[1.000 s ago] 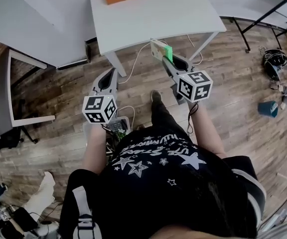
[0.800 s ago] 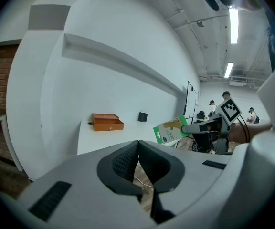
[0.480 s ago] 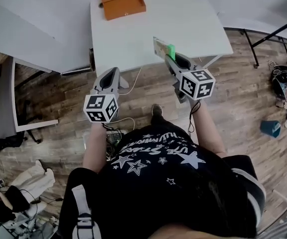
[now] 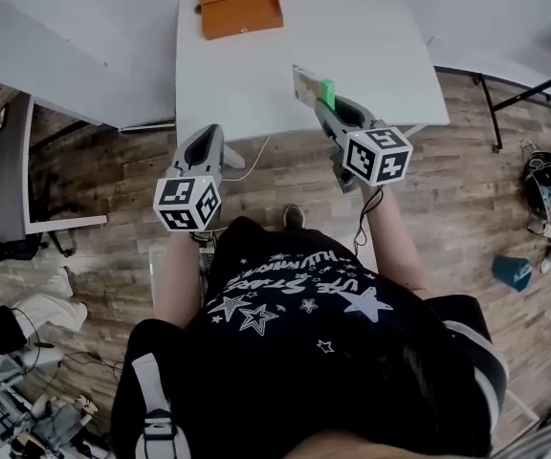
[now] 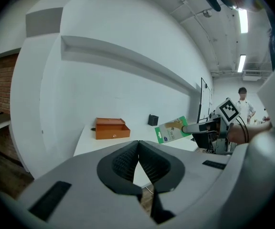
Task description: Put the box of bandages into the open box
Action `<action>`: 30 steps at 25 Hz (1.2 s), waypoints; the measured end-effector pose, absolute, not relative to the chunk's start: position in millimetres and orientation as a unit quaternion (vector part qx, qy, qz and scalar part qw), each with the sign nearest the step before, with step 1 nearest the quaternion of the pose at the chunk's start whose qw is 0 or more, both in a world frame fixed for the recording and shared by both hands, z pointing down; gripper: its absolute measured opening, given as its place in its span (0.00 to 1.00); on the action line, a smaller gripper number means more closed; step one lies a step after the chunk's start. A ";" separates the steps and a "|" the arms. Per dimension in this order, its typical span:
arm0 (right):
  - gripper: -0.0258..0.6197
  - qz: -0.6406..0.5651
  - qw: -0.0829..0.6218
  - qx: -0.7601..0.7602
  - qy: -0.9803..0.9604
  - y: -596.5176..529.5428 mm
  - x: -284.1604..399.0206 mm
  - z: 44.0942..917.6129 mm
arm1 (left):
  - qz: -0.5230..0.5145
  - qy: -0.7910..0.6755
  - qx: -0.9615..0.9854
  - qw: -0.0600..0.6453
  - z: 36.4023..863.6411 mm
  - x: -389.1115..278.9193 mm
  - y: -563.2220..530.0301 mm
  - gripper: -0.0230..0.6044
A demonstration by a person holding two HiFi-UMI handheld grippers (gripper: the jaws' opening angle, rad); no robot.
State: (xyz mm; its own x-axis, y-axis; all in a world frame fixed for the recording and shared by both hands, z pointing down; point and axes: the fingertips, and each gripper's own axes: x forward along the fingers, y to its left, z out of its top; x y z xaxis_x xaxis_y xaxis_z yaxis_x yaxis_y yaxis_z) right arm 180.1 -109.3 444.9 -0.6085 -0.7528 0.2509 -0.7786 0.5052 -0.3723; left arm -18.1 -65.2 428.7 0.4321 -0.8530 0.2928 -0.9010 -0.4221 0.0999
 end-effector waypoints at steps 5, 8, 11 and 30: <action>0.21 0.237 0.029 0.423 -0.874 -118.2 168.5 444.7 | 0.108 -0.541 0.824 0.127 430.2 -31.3 -64.1 0.07; 0.21 0.238 0.027 0.421 -0.875 -126.1 164.4 444.4 | 0.104 -0.547 0.821 0.127 428.7 -40.7 -75.4 0.07; 0.21 0.238 0.028 0.426 -0.873 -125.8 168.1 444.3 | 0.099 -0.549 0.820 0.126 426.3 -42.7 -81.3 0.07; 0.21 0.244 0.059 0.444 -0.860 -269.8 124.2 456.5 | 0.078 -0.538 0.826 0.145 440.5 -94.4 -233.1 0.07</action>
